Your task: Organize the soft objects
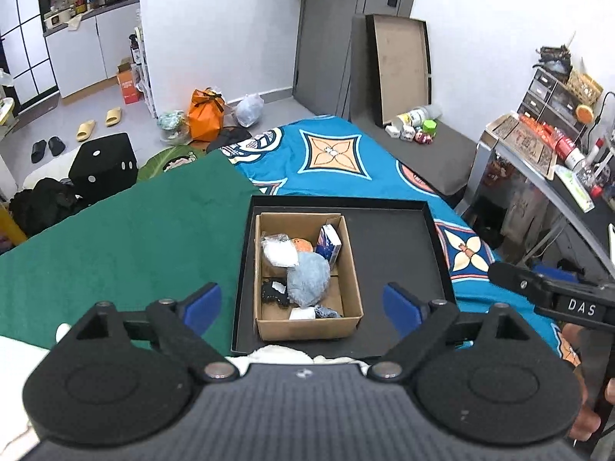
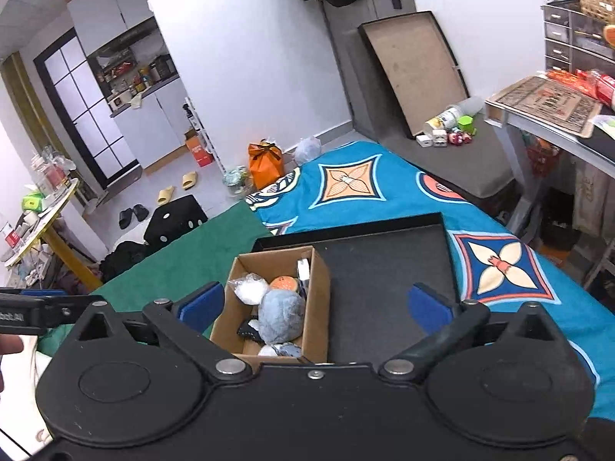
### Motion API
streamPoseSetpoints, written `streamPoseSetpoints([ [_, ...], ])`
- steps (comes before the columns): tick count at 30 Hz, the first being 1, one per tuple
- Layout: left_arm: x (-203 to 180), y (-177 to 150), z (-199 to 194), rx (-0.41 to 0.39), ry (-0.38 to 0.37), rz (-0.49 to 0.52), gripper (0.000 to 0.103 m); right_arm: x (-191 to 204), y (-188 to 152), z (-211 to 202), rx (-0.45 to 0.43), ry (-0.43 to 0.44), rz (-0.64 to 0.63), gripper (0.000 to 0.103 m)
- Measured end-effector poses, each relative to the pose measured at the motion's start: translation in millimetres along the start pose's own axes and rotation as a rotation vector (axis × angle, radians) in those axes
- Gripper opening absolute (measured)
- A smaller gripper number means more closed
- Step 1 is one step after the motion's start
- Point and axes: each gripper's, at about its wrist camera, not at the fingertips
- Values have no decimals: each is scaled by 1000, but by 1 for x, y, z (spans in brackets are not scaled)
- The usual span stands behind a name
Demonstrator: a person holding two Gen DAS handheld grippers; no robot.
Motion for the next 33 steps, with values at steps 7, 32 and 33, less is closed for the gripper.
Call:
streamPoseSetpoints([
  [7,-2,-4,-31,-57,-16,-1,91,-4,-5,-18,11,-18,7,103],
  [32,-5,-24,-34,-63,-25,-5,99,6,-17,-42,19,-79,-71,103],
  [33,-5,-23,-34,-63,-24,-4,99,7,-16,-42,20,-79,-72,103],
])
Point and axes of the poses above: each gripper's, at about its wrist camera, not at the fingertips, and z roughly the way its jaws point, x to its left, y to its top, and after that the axes turned 13 degrees about -x, right-handed
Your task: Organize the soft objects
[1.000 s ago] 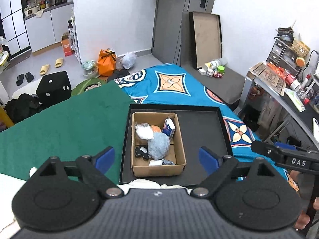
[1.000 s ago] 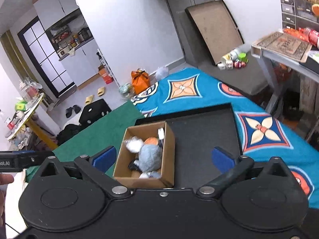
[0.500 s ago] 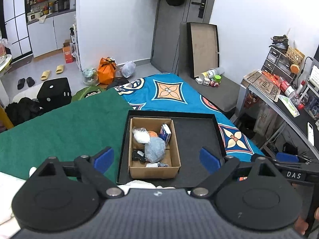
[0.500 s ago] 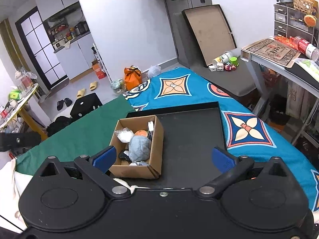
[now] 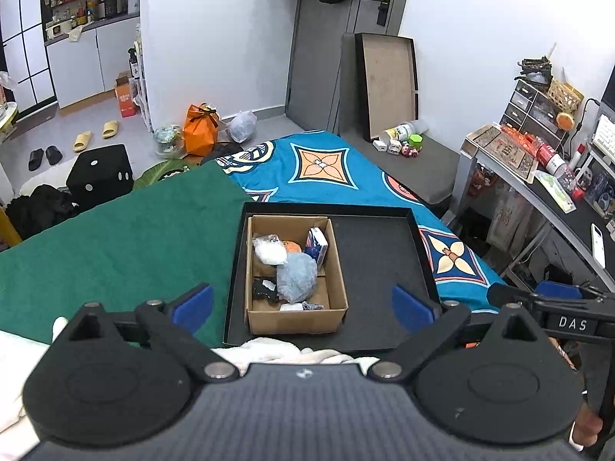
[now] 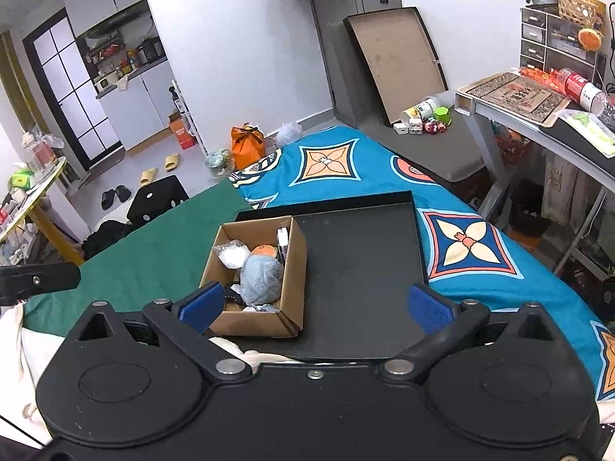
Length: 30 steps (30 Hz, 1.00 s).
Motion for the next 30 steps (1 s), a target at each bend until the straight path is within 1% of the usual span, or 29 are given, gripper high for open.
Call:
streamPoseSetpoints([
  [3,1,0,-1,-10,-6,-3,102,3,-1,-1,1,9,-3,103],
  [9,1,1,-4,-31,-31,-10,103,5,-2,1,7,5,-12,103],
  [14,-1,0,-4,-22,-45,-4,103,7,-3,0,9,4,-21,103],
  [17,0,1,-4,-17,-55,-19,103,9,-2,0,8,5,-22,103],
  [26,5,-1,-3,5,-41,-16,103,14,-2,-1,11,-4,-35,103],
  [30,8,-2,-1,22,-42,-40,103,15,-3,-1,14,-1,-33,103],
])
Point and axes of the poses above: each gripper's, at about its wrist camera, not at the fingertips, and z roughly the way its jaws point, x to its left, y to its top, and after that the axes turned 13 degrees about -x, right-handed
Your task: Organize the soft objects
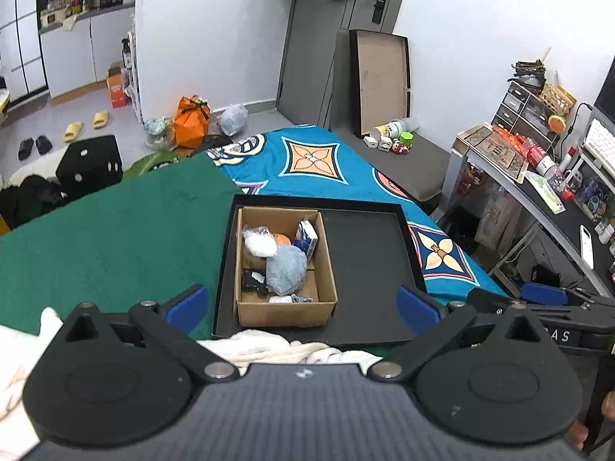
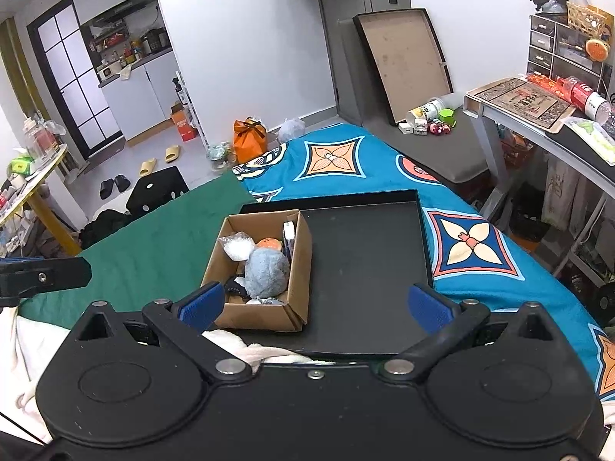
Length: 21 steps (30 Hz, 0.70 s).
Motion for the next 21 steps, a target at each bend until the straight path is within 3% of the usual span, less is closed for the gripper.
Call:
streamPoseSetpoints([
  [21,-5,-3,5,16,15,12,103,2,-2,-2,15,1,-15,103],
])
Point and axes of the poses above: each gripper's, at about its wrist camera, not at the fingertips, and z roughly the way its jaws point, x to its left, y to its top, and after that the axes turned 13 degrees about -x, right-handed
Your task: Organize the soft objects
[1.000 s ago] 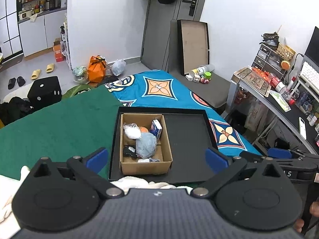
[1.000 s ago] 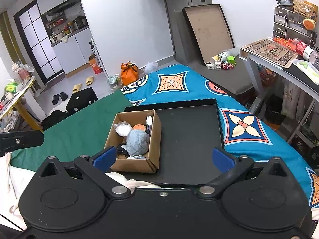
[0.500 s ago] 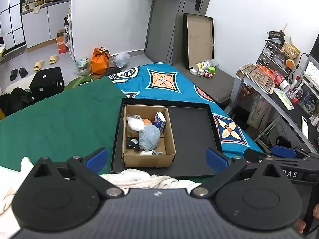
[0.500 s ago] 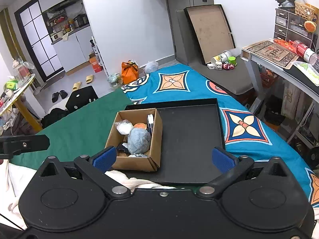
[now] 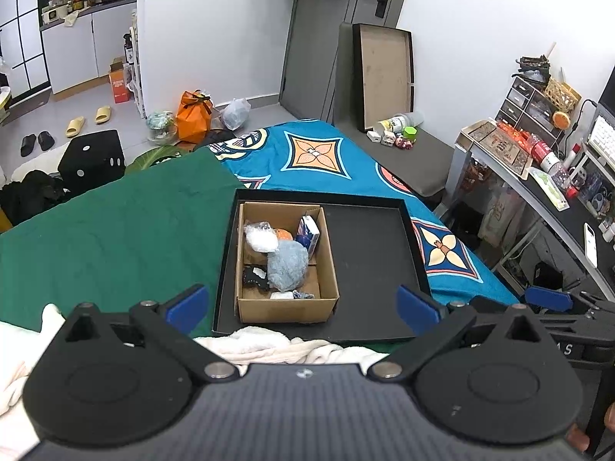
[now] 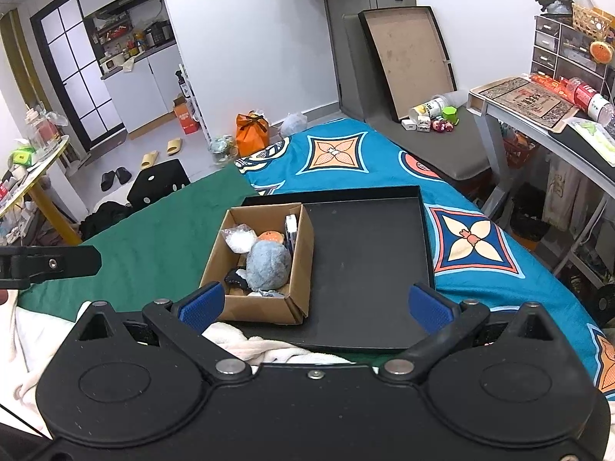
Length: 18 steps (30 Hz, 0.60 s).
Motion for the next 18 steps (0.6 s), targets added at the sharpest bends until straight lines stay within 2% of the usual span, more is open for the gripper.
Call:
streamPoseSetpoints([
  [18,-6,-4,2,7,5,22,103,-11,-2,-9,-13,-15,32,103],
])
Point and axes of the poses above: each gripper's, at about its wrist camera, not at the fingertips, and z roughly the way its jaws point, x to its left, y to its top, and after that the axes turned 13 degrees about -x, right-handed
